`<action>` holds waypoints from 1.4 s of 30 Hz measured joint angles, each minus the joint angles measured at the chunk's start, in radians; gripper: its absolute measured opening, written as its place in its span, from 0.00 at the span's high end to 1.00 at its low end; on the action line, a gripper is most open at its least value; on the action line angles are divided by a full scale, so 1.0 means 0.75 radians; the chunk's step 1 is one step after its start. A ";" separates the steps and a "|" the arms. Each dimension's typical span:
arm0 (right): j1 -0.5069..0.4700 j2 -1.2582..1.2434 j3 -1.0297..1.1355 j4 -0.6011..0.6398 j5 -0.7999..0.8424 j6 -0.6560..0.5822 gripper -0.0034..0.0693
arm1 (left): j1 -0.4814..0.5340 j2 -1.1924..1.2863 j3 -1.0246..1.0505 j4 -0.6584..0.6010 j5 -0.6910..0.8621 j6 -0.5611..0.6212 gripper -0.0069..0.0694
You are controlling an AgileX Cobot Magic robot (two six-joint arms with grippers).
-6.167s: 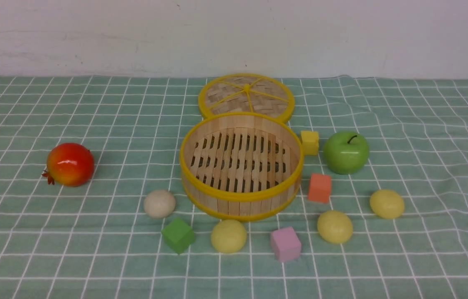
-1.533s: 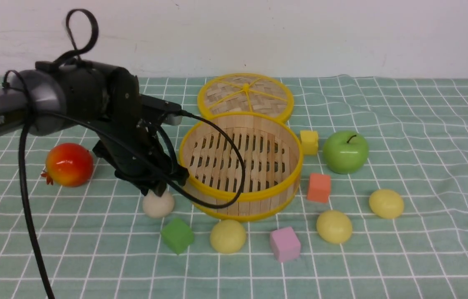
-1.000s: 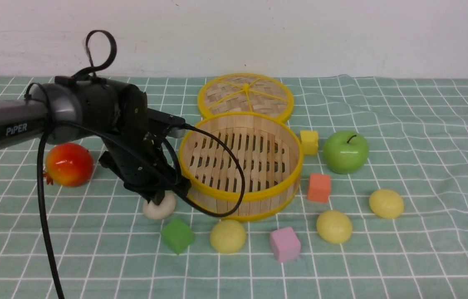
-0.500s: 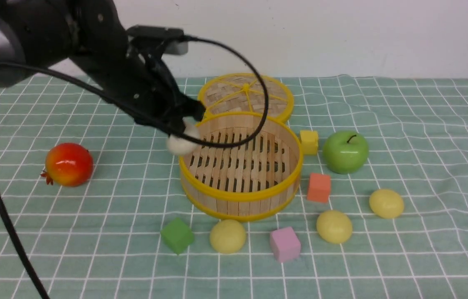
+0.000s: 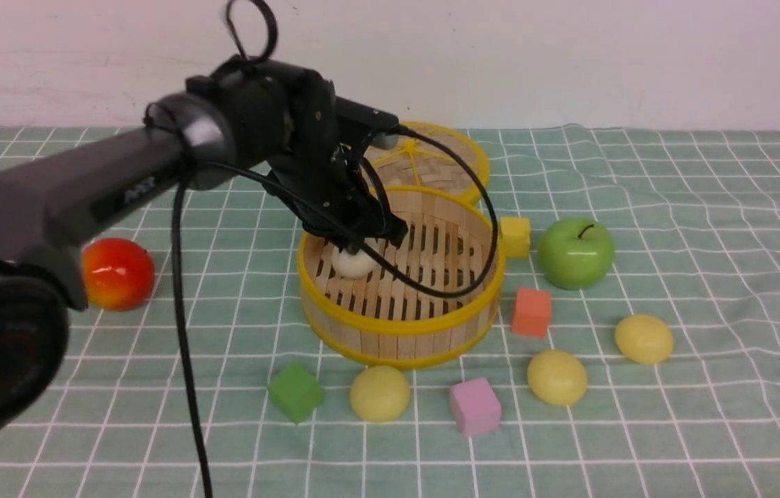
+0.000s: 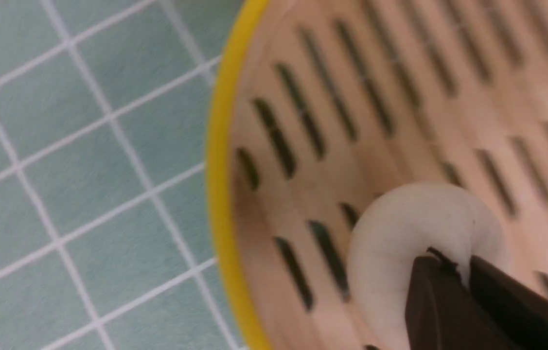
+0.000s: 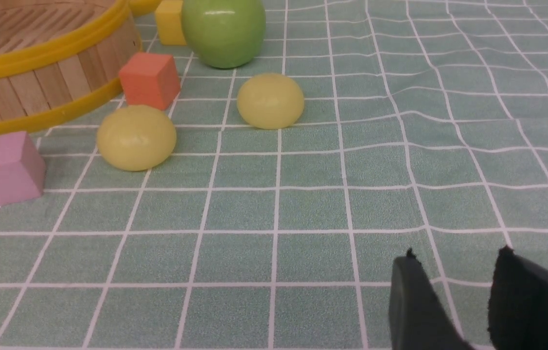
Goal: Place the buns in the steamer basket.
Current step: Use the left arm to put the steamed stuffed bun into the steamer, then use the left arm to grab a steamed stuffed bun
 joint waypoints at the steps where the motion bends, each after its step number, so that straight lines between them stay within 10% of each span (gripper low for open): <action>1: 0.000 0.000 0.000 0.000 0.000 0.000 0.62 | 0.000 0.008 -0.006 0.010 0.005 -0.015 0.88; 16: 0.000 0.000 0.000 0.000 0.000 0.000 0.62 | -0.005 -0.131 -0.020 0.057 0.129 -0.139 0.35; 21: 0.000 0.000 0.000 0.000 0.000 0.000 0.62 | -0.053 -0.366 0.038 0.042 0.466 -0.257 0.53; 29: 0.000 0.000 0.000 0.000 0.000 0.000 0.62 | -0.287 -0.436 0.479 -0.093 0.422 -0.212 0.91; 35: 0.000 0.000 0.000 0.000 0.000 0.000 0.62 | -0.317 -0.373 0.520 -0.102 0.306 -0.204 0.86; 42: 0.000 0.000 0.000 0.000 0.000 0.000 0.62 | -0.254 -0.305 0.521 -0.122 0.162 -0.202 0.57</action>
